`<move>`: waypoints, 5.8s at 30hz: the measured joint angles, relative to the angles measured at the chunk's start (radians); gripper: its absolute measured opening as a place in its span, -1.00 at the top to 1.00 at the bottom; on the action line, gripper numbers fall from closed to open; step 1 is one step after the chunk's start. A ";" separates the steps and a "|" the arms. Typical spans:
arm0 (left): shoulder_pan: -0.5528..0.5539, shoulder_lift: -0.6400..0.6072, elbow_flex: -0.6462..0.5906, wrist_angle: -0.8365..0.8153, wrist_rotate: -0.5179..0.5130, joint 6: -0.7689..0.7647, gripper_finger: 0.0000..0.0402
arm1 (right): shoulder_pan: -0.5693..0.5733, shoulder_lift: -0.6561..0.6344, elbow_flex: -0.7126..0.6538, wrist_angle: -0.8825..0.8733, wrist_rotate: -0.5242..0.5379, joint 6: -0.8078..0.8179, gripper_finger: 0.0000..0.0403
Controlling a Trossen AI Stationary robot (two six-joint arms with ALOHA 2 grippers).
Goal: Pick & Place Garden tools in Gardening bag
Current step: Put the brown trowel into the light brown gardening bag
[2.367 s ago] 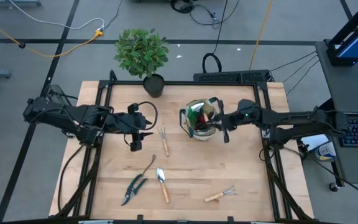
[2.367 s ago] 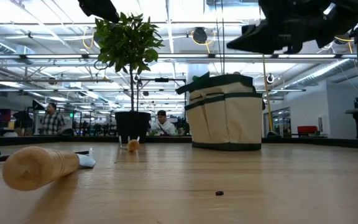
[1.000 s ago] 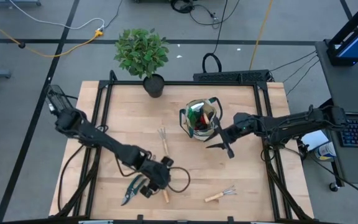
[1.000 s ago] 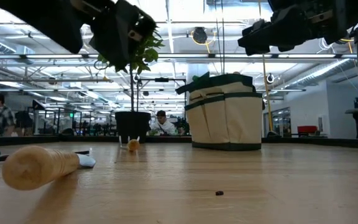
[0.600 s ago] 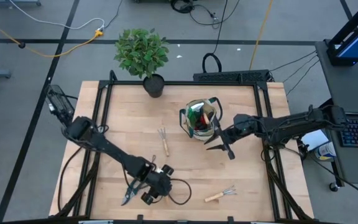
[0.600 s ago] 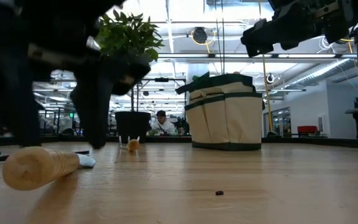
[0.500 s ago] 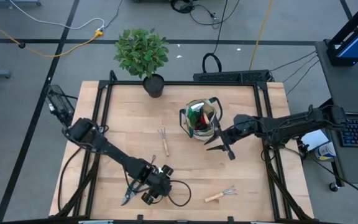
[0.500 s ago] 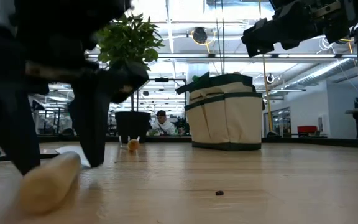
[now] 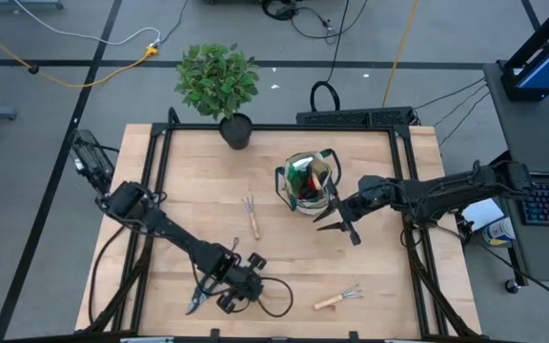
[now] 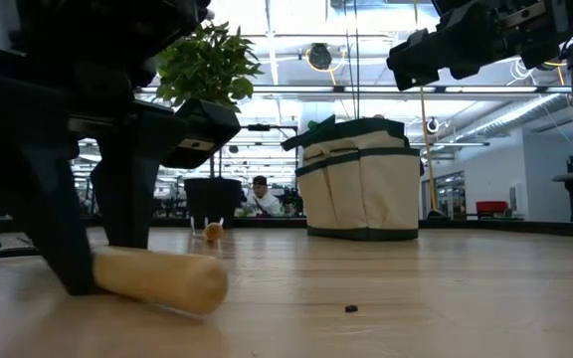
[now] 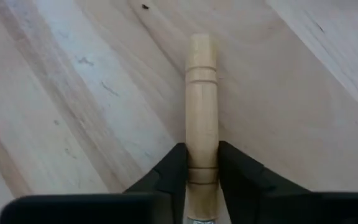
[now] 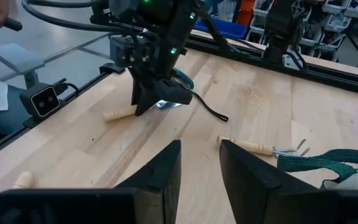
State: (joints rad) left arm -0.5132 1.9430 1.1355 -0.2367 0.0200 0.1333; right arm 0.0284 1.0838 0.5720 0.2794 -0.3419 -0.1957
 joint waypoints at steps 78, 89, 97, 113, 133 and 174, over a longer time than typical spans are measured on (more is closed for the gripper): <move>0.617 -0.276 0.024 0.649 0.058 0.579 0.64 | -0.015 -0.046 0.001 0.294 0.559 -0.287 0.22; 0.614 -0.276 0.024 0.653 -0.018 0.591 0.63 | -0.016 -0.067 0.001 0.326 0.561 -0.324 0.23; 0.615 -0.245 0.026 0.699 0.053 0.597 0.61 | -0.015 -0.067 0.001 0.412 0.471 -0.314 0.23; 0.601 -0.233 0.025 0.775 0.065 0.563 0.60 | -0.016 -0.066 0.001 0.395 0.471 -0.314 0.70; 0.607 -0.232 0.024 0.590 -0.032 0.525 0.34 | -0.015 -0.067 0.001 0.134 0.567 -0.268 0.69; 0.556 -0.233 0.025 0.336 0.111 0.223 0.23 | -0.206 -0.004 0.001 -0.081 0.443 -0.635 0.66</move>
State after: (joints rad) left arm 0.0425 1.7102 1.1603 0.0994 0.1314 0.3564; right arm -0.1776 1.0803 0.5726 0.1982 0.1008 -0.8304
